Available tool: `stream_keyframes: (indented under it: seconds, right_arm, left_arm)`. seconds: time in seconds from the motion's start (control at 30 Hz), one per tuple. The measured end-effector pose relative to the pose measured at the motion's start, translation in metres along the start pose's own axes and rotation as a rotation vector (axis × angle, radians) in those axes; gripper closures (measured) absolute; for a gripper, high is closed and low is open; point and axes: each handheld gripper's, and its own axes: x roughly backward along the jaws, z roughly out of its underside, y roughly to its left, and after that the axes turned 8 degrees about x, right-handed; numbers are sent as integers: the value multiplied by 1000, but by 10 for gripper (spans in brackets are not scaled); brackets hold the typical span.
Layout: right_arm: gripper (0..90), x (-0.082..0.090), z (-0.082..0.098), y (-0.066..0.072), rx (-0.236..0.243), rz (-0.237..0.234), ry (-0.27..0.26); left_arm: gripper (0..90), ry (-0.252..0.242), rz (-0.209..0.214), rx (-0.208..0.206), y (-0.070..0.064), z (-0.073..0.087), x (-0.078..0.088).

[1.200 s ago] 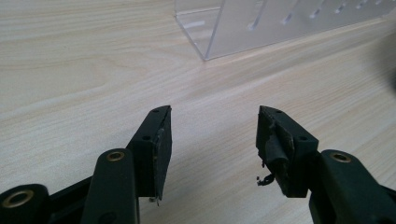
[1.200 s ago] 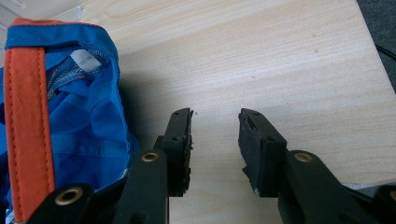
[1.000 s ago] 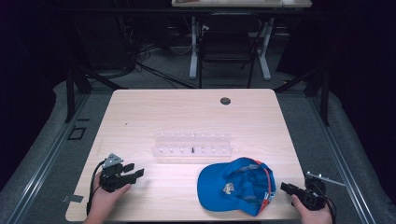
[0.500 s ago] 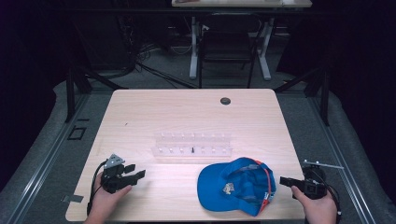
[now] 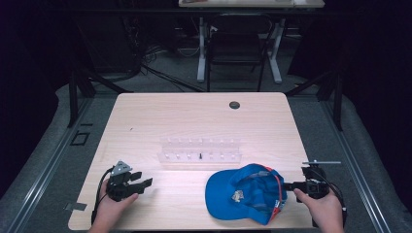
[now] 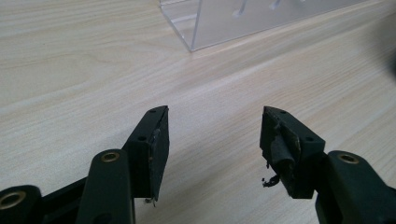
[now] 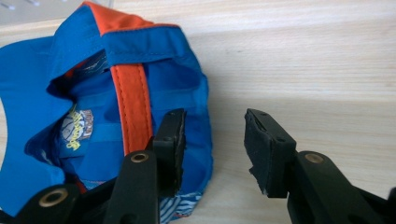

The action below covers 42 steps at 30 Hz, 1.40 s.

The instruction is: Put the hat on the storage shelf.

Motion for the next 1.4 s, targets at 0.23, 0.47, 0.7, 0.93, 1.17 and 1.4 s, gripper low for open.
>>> stream_keyframes:
  seconds: [0.23,0.47,0.7,0.93,1.17,1.4]
  right_arm:
    - [565,-12,-2,4,12,-18,20]
    - [576,-24,-3,3,-4,-52,45]
    - [626,-30,-2,3,12,-62,71]
    - [793,-33,-3,6,15,-77,91]
    - [874,-26,-6,6,-10,-107,108]
    - [895,-15,-13,15,2,-130,151]
  left_arm:
    - [428,4,-4,2,1,0,0]
    - [428,7,-11,3,1,0,0]
    - [428,2,-13,2,1,0,-1]
    - [428,4,-15,3,1,0,-1]
    - [429,4,-15,0,0,0,-1]
    - [429,3,-18,-4,0,0,-2]
